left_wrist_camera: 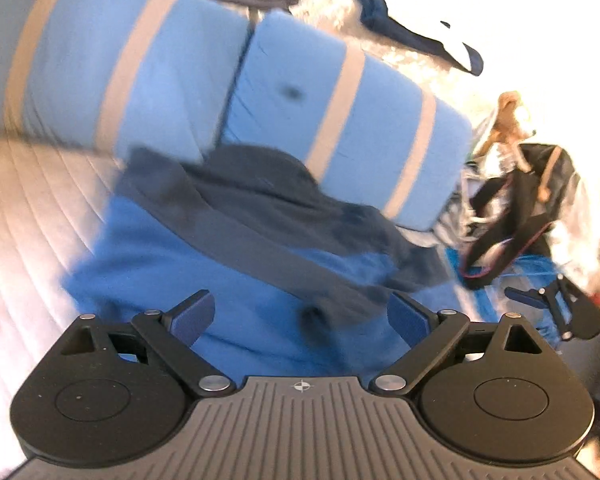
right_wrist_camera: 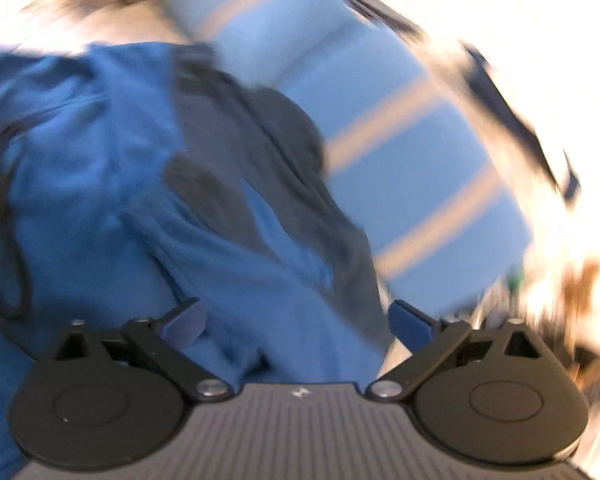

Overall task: Fold clothes
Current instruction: 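Move the right tool to the jacket sleeve cuff and close on it, then lift the held sleeve with the right tool, pull it outward, release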

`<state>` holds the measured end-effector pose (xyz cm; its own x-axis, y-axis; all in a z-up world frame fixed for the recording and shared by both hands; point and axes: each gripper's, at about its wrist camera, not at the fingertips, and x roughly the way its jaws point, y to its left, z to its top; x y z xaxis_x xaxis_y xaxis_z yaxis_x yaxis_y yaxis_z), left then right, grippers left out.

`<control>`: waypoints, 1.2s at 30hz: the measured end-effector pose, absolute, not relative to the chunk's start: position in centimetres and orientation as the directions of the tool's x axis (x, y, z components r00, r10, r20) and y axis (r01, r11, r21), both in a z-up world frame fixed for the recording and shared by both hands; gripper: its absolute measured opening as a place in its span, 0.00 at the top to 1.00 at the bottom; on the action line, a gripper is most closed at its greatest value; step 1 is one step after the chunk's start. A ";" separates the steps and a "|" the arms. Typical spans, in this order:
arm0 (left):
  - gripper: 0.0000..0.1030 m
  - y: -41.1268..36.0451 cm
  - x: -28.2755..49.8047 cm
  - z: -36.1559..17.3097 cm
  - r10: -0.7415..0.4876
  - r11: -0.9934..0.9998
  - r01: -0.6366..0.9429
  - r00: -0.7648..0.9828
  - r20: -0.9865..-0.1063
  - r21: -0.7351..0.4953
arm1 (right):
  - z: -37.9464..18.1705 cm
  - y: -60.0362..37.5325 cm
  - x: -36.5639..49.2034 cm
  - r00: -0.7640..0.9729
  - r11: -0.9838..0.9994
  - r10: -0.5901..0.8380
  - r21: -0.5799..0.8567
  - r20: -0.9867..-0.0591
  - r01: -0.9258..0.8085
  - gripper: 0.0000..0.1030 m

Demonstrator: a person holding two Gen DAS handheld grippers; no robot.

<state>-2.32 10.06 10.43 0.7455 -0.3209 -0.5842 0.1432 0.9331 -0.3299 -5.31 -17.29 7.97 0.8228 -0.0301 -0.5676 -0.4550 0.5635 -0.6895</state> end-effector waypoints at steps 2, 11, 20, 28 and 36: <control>0.08 11.0 -1.9 10.5 -0.288 0.947 0.130 0.749 -0.597 -0.293 | 7.5 -15.2 -4.4 0.784 0.497 0.038 -0.669 -0.620 -0.553 0.17; 0.07 11.6 -3.0 9.0 -0.221 0.960 0.044 0.723 -0.655 -0.275 | 3.3 -12.1 -1.1 0.670 0.456 0.108 -0.563 -0.734 -0.690 0.36; 0.07 10.0 -2.2 7.3 -0.202 0.961 0.016 0.719 -0.665 -0.274 | 1.8 -11.1 -0.4 0.644 0.467 0.107 -0.533 -0.758 -0.705 0.53; 0.07 10.0 -2.3 5.0 -0.208 0.946 -0.021 0.729 -0.653 -0.324 | 2.6 -12.2 0.5 0.642 0.577 0.159 -0.458 -0.750 -0.677 0.83; 0.07 10.1 -2.1 4.8 -0.215 0.942 -0.027 0.719 -0.661 -0.336 | 6.2 -13.9 1.4 0.736 0.670 0.175 -0.469 -0.654 -0.576 0.85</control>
